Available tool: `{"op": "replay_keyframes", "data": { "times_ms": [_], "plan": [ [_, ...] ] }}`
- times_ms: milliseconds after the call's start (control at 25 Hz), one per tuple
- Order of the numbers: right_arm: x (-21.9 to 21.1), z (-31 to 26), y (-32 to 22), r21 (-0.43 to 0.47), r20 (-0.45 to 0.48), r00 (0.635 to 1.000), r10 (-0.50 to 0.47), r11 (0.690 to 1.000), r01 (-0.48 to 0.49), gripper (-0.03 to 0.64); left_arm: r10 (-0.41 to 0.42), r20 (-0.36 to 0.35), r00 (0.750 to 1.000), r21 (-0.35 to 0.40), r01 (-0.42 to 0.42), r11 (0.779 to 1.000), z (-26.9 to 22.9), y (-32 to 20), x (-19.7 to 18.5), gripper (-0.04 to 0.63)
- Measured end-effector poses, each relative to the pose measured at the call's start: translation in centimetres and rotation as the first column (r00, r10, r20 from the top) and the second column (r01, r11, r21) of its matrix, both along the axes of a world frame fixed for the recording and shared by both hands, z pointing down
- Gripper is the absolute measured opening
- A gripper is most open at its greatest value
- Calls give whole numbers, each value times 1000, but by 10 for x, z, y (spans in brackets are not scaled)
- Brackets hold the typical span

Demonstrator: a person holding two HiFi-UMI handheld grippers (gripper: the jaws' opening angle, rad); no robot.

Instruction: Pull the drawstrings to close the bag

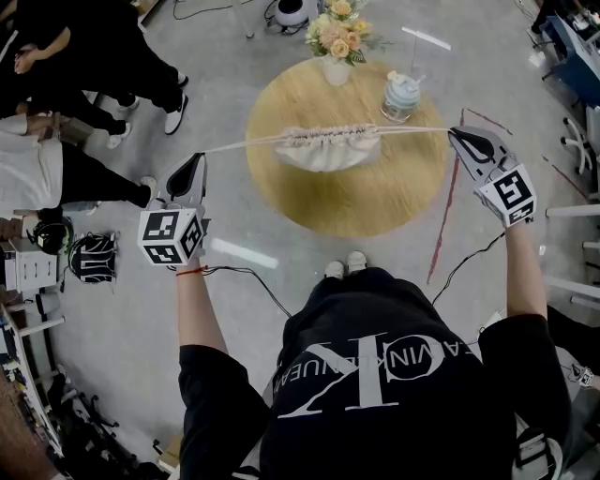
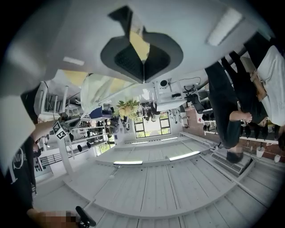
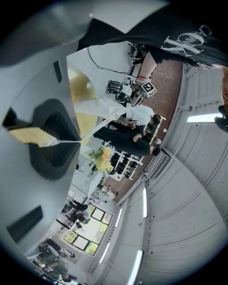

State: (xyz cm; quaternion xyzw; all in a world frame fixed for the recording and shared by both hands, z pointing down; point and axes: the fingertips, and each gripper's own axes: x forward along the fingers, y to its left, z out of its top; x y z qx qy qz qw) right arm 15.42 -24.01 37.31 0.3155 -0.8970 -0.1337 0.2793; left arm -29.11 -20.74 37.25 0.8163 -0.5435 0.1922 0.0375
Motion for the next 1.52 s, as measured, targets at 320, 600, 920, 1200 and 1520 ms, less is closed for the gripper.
{"op": "replay_keyframes", "data": {
  "times_ms": [320, 600, 920, 1200, 1520],
  "plan": [
    [1, -10, -8, 0, 116, 982, 149, 989, -150, 17, -81, -66, 995, 53, 85, 995, -6, -3, 3, 18],
    [-3, -17, -13, -18, 244, 929, 278, 959, -282, 17, -161, -187, 969, 128, 187, 974, -20, -9, 8, 18],
    [-10, -34, -20, -74, 367, 853, 372, 925, -372, 17, -190, -291, 938, 160, 244, 957, -35, -15, 16, 18],
    [-27, -43, -26, -118, 422, 823, 381, 923, -367, 17, -162, -358, 919, 169, 235, 957, -43, -28, 37, 19],
    [-59, -46, -36, -166, 415, 839, 351, 936, -309, 18, -73, -346, 936, 176, 141, 974, -57, -49, 71, 20]
  ]
}}
